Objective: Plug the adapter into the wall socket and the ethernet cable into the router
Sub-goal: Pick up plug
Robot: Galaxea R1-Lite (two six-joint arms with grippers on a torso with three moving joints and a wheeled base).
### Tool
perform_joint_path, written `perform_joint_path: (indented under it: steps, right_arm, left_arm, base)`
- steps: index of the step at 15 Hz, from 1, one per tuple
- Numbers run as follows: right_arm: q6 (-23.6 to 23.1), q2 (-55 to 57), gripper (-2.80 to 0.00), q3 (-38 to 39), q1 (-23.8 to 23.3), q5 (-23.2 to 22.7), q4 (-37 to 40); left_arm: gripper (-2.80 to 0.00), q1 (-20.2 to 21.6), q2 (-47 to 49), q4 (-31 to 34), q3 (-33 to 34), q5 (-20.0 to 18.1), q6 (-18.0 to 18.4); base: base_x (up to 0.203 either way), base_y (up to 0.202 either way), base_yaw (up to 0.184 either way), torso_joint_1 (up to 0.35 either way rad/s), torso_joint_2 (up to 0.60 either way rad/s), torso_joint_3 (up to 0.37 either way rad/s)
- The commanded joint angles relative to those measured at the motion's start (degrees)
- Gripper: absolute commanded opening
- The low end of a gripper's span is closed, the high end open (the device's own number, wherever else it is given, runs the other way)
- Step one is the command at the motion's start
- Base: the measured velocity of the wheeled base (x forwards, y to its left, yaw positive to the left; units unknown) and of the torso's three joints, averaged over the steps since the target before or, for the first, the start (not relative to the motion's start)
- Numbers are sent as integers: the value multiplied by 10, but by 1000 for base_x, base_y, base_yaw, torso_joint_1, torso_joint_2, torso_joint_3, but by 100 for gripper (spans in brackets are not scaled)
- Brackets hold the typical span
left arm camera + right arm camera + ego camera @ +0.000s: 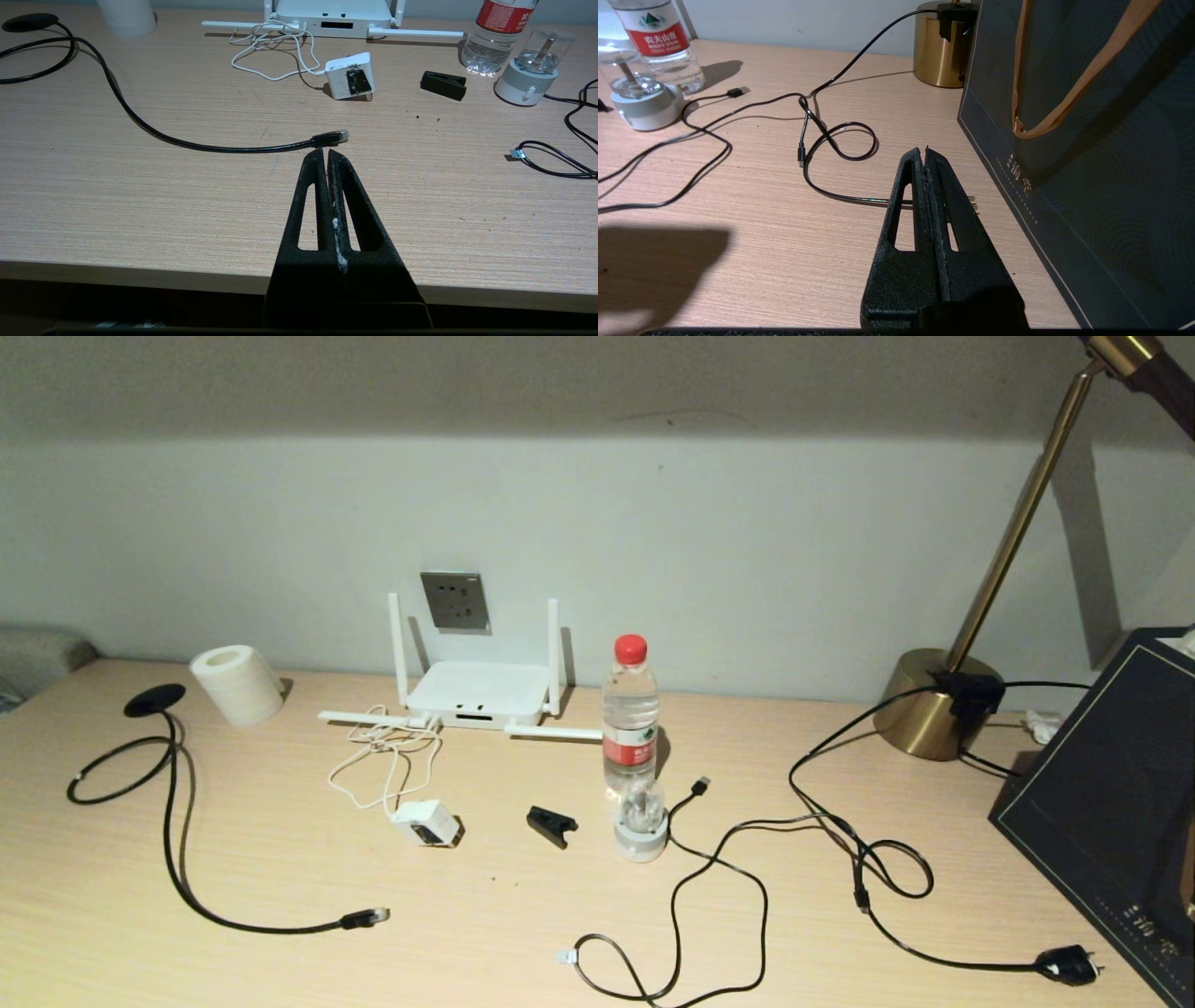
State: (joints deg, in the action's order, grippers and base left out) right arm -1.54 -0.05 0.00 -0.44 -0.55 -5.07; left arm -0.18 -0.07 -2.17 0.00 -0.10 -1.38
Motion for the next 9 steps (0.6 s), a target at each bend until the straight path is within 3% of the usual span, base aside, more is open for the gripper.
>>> perform_joint_path:
  steps: [1,9]
  right_arm:
    - [9,0,-280,20,0,0,-1]
    - [11,0,-280,20,0,0,-1]
  left_arm:
    - [-280,0,0,0,8,0,0]
    - [-280,0,0,-2,8,0,1]
  base:
    - [0,0,0,0,0,0]
    - [0,0,0,0,0,0]
